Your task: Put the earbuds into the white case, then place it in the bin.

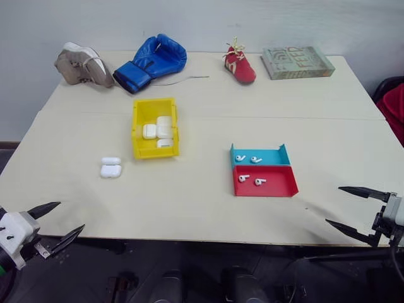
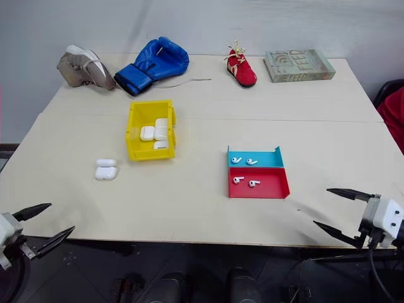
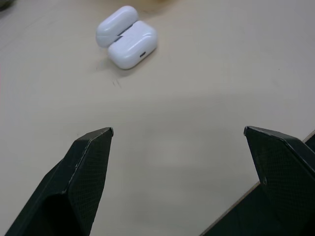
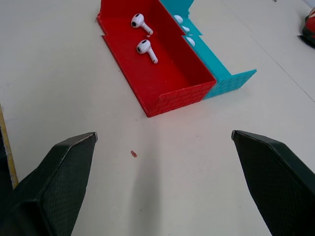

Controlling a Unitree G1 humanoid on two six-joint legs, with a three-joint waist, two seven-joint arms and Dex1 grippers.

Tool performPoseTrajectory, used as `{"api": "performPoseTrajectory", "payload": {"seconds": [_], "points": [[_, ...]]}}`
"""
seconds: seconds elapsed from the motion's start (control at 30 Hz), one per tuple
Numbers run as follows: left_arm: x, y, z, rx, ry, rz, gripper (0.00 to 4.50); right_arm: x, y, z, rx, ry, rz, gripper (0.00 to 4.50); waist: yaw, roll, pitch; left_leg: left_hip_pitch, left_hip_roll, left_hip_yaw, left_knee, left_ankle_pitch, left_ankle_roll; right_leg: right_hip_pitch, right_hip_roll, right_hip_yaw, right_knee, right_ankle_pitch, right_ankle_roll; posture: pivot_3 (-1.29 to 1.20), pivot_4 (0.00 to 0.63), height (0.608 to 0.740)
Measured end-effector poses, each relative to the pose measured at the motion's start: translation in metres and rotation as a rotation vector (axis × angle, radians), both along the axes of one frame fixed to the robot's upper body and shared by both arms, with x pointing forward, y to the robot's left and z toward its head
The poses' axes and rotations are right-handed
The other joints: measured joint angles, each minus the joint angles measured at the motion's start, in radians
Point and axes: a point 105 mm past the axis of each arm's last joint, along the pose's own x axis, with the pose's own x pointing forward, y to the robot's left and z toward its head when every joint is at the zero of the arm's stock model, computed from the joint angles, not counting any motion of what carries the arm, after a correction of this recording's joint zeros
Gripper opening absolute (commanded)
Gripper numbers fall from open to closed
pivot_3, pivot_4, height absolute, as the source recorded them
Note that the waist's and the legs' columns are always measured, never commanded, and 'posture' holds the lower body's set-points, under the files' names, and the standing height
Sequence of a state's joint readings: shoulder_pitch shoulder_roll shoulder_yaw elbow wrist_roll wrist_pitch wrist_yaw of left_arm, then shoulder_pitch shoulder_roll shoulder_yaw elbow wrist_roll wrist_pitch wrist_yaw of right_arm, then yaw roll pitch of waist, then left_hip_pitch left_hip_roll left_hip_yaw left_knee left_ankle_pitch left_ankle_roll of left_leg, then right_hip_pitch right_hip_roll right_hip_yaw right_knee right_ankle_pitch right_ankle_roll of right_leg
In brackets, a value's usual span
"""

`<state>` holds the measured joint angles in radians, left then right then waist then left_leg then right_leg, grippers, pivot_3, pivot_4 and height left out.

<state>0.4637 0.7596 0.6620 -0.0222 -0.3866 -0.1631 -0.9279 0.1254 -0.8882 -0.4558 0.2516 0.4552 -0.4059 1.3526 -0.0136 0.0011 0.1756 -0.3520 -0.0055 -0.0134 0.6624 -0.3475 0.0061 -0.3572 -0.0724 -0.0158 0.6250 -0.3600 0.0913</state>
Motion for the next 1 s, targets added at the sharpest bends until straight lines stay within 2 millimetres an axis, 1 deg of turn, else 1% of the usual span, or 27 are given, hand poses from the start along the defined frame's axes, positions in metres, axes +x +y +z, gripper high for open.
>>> {"api": "performPoseTrajectory", "payload": {"seconds": [0.17, 0.23, 0.27, 0.33, 0.4, 0.43, 0.47, 0.53, 0.6, 0.67, 0.73, 0.8, 0.87, 0.93, 1.0], "points": [[0.002, 0.002, 0.003, -0.032, 0.001, 0.027, 4.47, 0.006, 0.011, -0.010, 0.049, 0.017, 0.042, 4.50, -0.005, 0.000, 0.000, 0.000, 0.000, -0.002, 0.000, 0.000, -0.001, 0.000, 0.000, -0.001, 0.002, 0.000, 0.000, 0.00, 0.150, 0.740], [0.001, 0.003, 0.008, -0.070, 0.001, 0.052, 4.47, 0.011, 0.019, -0.009, 0.119, -0.007, 0.049, 4.50, -0.010, 0.000, 0.000, 0.000, 0.000, -0.002, 0.000, 0.000, -0.002, 0.000, 0.000, -0.002, 0.002, 0.000, 0.001, 0.00, 0.150, 0.740], [0.001, 0.005, 0.012, -0.116, 0.003, 0.074, 4.47, 0.015, 0.026, -0.005, 0.172, -0.028, 0.062, 4.50, -0.012, 0.000, 0.000, 0.000, 0.000, -0.002, 0.000, 0.000, -0.002, 0.000, 0.000, -0.002, 0.003, 0.000, 0.001, 0.00, 0.150, 0.740], [0.001, 0.015, 0.019, -0.192, 0.008, 0.166, 4.47, 0.019, 0.044, 0.004, 0.242, -0.060, 0.120, 4.50, -0.016, 0.000, 0.000, 0.000, 0.000, -0.003, 0.000, 0.001, -0.002, -0.001, 0.000, -0.003, 0.003, 0.000, 0.001, 0.00, 0.150, 0.740], [-0.001, 0.036, 0.029, -0.268, -0.022, 0.328, 4.47, 0.021, 0.063, 0.017, 0.331, -0.139, 0.177, 4.50, -0.018, 0.000, 0.000, 0.000, 0.001, -0.003, 0.000, 0.001, -0.003, -0.001, 0.000, -0.003, 0.004, 0.000, 0.001, 0.00, 0.150, 0.740], [-0.004, 0.043, 0.030, -0.299, -0.025, 0.394, 4.47, 0.021, 0.070, 0.023, 0.376, -0.181, 0.201, 4.50, -0.018, 0.000, 0.000, 0.000, 0.001, -0.003, 0.000, 0.001, -0.003, -0.001, 0.000, -0.003, 0.004, 0.000, 0.001, 0.00, 0.150, 0.740], [-0.008, 0.049, 0.030, -0.317, -0.013, 0.448, 4.47, 0.020, 0.078, 0.026, 0.414, -0.209, 0.227, 4.50, -0.015, 0.000, 0.000, 0.000, 0.001, -0.003, 0.000, 0.001, -0.003, -0.001, 0.000, -0.003, 0.005, 0.000, 0.001, 0.00, 0.150, 0.740], [-0.019, 0.051, 0.019, -0.317, 0.070, 0.495, 4.47, 0.017, 0.087, 0.027, 0.439, -0.212, 0.261, 4.50, -0.014, 0.000, 0.000, 0.000, 0.000, -0.003, 0.000, 0.000, -0.002, -0.001, -0.001, -0.003, 0.004, 0.001, 0.001, 0.00, 0.150, 0.740], [-0.029, 0.054, 0.008, -0.326, 0.146, 0.552, 4.47, 0.016, 0.093, 0.029, 0.450, -0.228, 0.285, 4.50, -0.010, 0.000, 0.000, 0.000, -0.001, -0.004, 0.000, -0.001, -0.001, -0.001, -0.001, -0.003, 0.003, 0.001, 0.001, 0.00, 0.150, 0.740], [-0.033, 0.055, 0.002, -0.364, 0.198, 0.603, 4.47, 0.015, 0.098, 0.031, 0.451, -0.262, 0.311, 4.50, -0.006, -0.001, 0.000, 0.000, -0.001, -0.004, 0.000, -0.001, -0.001, 0.000, -0.001, -0.003, 0.003, 0.001, 0.001, 0.00, 0.150, 0.740], [-0.029, 0.049, 0.008, -0.413, 0.204, 0.598, 4.47, 0.015, 0.100, 0.033, 0.449, -0.276, 0.322, 4.50, -0.002, -0.001, 0.000, 0.000, -0.001, -0.004, 0.000, -0.001, -0.001, 0.000, -0.001, -0.003, 0.003, 0.001, 0.001, 0.00, 0.150, 0.740], [-0.015, 0.030, 0.023, -0.427, 0.208, 0.526, 4.47, 0.017, 0.101, 0.036, 0.450, -0.285, 0.329, 4.50, 0.006, -0.001, 0.000, 0.000, -0.001, -0.004, 0.001, -0.001, -0.002, 0.000, -0.001, -0.003, 0.003, 0.001, 0.001, 0.00, 0.150, 0.740], [-0.002, 0.016, 0.036, -0.401, 0.237, 0.488, 4.47, 0.018, 0.102, 0.039, 0.448, -0.295, 0.337, 4.50, 0.009, 0.000, 0.000, 0.000, -0.001, -0.004, 0.000, 0.000, -0.002, -0.001, -0.001, -0.003, 0.003, 0.001, 0.001, 0.00, 0.150, 0.740], [0.012, 0.004, 0.042, -0.385, 0.325, 0.499, 4.47, 0.019, 0.102, 0.040, 0.447, -0.298, 0.344, 4.50, 0.010, 0.001, 0.001, 0.000, -0.001, -0.004, 0.000, 0.000, -0.003, -0.001, -0.001, -0.003, 0.004, 0.001, 0.001, 0.00, 0.150, 0.740], [0.024, -0.004, 0.045, -0.415, 0.365, 0.513, 4.47, 0.020, 0.103, 0.041, 0.446, -0.299, 0.348, 4.50, 0.009, 0.002, 0.000, 0.000, -0.001, -0.004, 0.000, 0.000, -0.002, -0.001, -0.001, -0.003, 0.005, 0.001, 0.001, 0.00, 0.150, 0.740]]}}
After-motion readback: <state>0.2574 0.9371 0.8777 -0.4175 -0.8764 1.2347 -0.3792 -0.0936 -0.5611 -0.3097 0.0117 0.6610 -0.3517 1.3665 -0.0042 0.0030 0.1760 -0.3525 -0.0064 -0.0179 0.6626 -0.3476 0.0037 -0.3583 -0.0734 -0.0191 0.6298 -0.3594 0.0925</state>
